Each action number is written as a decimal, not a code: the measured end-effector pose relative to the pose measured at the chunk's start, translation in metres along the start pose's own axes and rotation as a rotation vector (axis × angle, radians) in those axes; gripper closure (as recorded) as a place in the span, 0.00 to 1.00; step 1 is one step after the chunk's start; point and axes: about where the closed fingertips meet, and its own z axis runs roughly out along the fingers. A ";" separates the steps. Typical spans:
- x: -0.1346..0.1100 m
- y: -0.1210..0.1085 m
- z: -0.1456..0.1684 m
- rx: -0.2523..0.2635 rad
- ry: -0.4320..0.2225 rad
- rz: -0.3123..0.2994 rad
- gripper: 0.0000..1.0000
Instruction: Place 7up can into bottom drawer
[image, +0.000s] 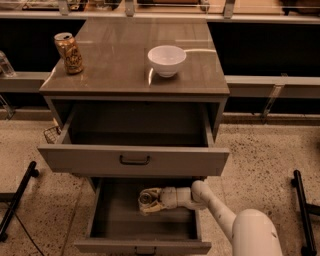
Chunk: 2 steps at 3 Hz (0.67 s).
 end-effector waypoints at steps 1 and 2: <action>0.000 0.000 0.000 0.000 0.000 0.000 1.00; 0.006 0.002 -0.009 -0.008 -0.009 0.013 1.00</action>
Offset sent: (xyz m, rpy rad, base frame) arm -0.0019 -0.0304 -0.0135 0.0183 0.0301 0.0069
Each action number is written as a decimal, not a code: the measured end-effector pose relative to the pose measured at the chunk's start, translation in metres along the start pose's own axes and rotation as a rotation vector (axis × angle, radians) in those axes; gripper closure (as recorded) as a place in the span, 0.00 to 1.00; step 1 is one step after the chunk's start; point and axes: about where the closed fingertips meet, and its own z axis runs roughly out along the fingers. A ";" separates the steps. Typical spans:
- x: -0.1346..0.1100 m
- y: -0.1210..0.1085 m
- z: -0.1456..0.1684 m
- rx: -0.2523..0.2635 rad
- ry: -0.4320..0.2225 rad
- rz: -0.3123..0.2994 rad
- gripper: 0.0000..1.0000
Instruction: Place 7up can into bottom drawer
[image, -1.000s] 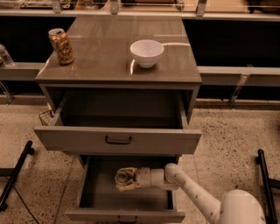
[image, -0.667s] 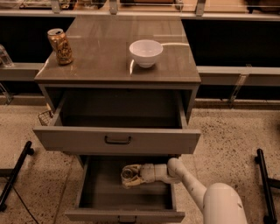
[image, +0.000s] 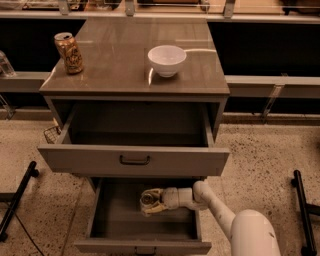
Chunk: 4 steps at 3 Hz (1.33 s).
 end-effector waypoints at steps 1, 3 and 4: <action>0.007 0.007 -0.013 -0.003 -0.015 0.012 1.00; 0.018 0.015 -0.022 -0.031 0.021 0.015 0.85; 0.035 0.019 -0.022 -0.051 0.013 0.010 0.61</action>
Offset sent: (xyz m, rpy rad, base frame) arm -0.0166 -0.0390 -0.0168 -0.0142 0.0192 0.0208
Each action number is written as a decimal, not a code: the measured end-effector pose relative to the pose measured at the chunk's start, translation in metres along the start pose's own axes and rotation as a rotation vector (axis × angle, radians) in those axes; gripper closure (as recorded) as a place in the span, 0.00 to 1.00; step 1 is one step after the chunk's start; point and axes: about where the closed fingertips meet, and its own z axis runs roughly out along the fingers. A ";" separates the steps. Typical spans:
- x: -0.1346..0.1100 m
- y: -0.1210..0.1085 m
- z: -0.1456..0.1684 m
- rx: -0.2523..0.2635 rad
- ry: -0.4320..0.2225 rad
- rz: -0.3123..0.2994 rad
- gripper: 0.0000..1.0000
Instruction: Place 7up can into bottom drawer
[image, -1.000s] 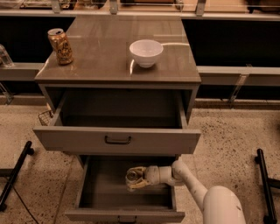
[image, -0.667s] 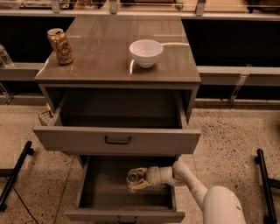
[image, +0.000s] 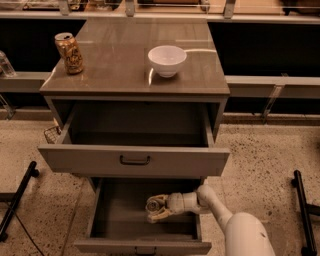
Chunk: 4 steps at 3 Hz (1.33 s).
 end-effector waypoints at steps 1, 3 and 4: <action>0.024 0.003 -0.007 -0.020 -0.027 -0.027 0.30; 0.033 0.001 -0.016 0.011 -0.045 -0.070 0.00; 0.033 0.001 -0.015 0.011 -0.045 -0.069 0.00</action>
Offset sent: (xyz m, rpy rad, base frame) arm 0.0073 -0.0386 -0.0435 0.0720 -0.1222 -0.0435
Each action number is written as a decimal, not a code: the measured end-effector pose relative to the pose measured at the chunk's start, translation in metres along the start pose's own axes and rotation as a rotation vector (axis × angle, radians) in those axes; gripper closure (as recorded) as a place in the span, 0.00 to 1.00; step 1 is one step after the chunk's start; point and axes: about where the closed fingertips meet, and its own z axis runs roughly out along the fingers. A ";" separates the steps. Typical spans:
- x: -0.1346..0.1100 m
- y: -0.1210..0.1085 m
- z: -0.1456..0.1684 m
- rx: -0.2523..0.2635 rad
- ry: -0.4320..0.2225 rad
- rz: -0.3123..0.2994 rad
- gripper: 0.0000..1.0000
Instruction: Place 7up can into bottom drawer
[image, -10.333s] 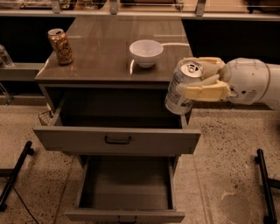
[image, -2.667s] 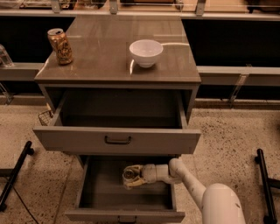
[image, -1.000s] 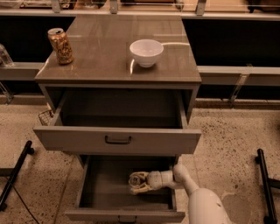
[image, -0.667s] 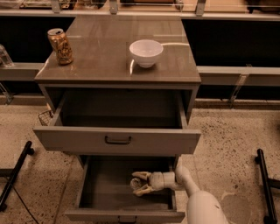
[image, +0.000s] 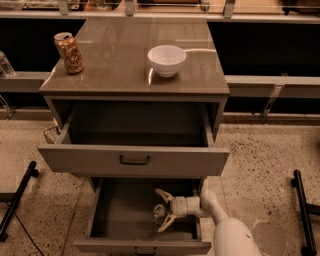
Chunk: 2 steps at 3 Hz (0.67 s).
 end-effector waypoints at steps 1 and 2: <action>-0.011 -0.004 -0.019 0.043 0.007 0.000 0.00; -0.041 -0.003 -0.052 0.096 0.010 -0.004 0.00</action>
Offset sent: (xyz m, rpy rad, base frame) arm 0.0010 -0.0837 0.0772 -0.0140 -0.0209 -0.1538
